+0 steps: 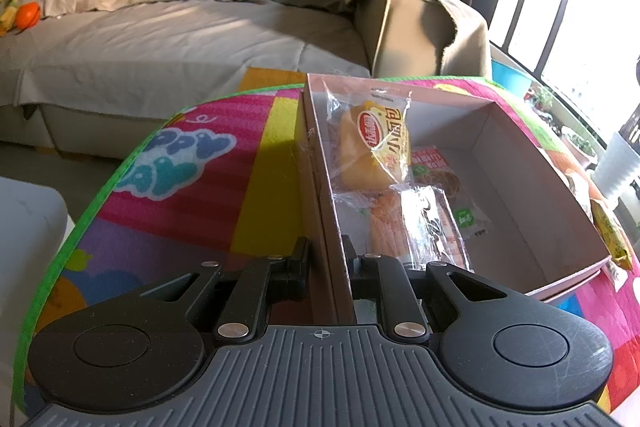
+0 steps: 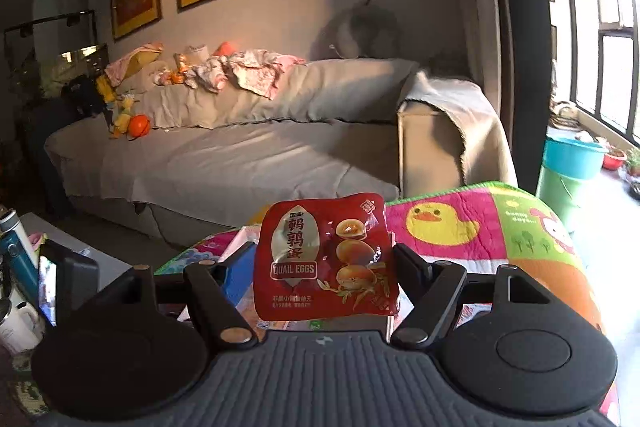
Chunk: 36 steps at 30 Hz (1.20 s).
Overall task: Organize objects
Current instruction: 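Grasp the red quail-egg packet with the right tool and lift it, then carry the quail-egg packet over the pink box and open the right tool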
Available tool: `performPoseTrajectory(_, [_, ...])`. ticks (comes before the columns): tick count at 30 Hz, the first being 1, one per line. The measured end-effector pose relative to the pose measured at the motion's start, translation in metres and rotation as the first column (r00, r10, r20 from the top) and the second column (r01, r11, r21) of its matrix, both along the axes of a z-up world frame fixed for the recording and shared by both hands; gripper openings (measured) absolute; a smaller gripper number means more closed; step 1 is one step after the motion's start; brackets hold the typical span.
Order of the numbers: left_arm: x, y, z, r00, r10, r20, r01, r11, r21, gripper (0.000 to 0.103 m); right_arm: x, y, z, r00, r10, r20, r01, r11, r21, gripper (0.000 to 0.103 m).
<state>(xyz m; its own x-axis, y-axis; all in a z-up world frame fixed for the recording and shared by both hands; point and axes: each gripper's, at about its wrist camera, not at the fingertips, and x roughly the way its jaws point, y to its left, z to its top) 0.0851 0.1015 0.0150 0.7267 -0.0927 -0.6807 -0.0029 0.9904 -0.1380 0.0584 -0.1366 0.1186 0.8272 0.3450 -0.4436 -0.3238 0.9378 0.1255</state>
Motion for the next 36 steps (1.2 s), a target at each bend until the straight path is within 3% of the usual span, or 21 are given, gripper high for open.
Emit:
performPoseTrajectory(5, [0.001,0.0,0.0,1.0,-0.004,-0.003,0.004,1.0,0.007,0.017,0.006,-0.004,-0.016,0.999,-0.003,-0.033,0.003,1.0,0.026,0.073])
performPoseTrajectory(8, [0.001,0.0,0.0,1.0,0.0,-0.006,0.0,1.0,0.016,0.016,0.016,-0.004,-0.028,0.998,0.009,-0.067,-0.007,0.999,0.036,0.082])
performPoseTrajectory(11, [0.001,-0.001,-0.001,1.0,0.0,-0.008,0.0,1.0,0.018,0.016,0.011,-0.015,-0.028,0.999,-0.017,-0.051,0.019,0.999,0.038,0.082])
performPoseTrajectory(17, [0.001,0.0,-0.001,1.0,0.004,-0.006,-0.004,1.0,0.021,0.016,-0.014,-0.073,-0.025,0.986,-0.165,-0.006,0.165,0.986,0.005,0.088])
performPoseTrajectory(24, [0.001,0.0,-0.001,1.0,0.018,-0.007,-0.018,1.0,0.022,0.015,-0.026,-0.121,-0.076,0.93,-0.338,-0.141,0.325,0.94,-0.106,0.088])
performPoseTrajectory(29, [0.001,-0.001,-0.001,1.0,0.017,-0.007,-0.017,1.0,0.023,0.015,-0.024,-0.111,-0.101,0.917,-0.342,-0.205,0.323,0.939,-0.12,0.088])
performPoseTrajectory(36, [-0.001,-0.001,0.0,1.0,0.014,-0.007,-0.014,1.0,0.018,0.016,-0.012,-0.083,-0.111,0.928,-0.309,-0.208,0.281,0.947,-0.154,0.089])
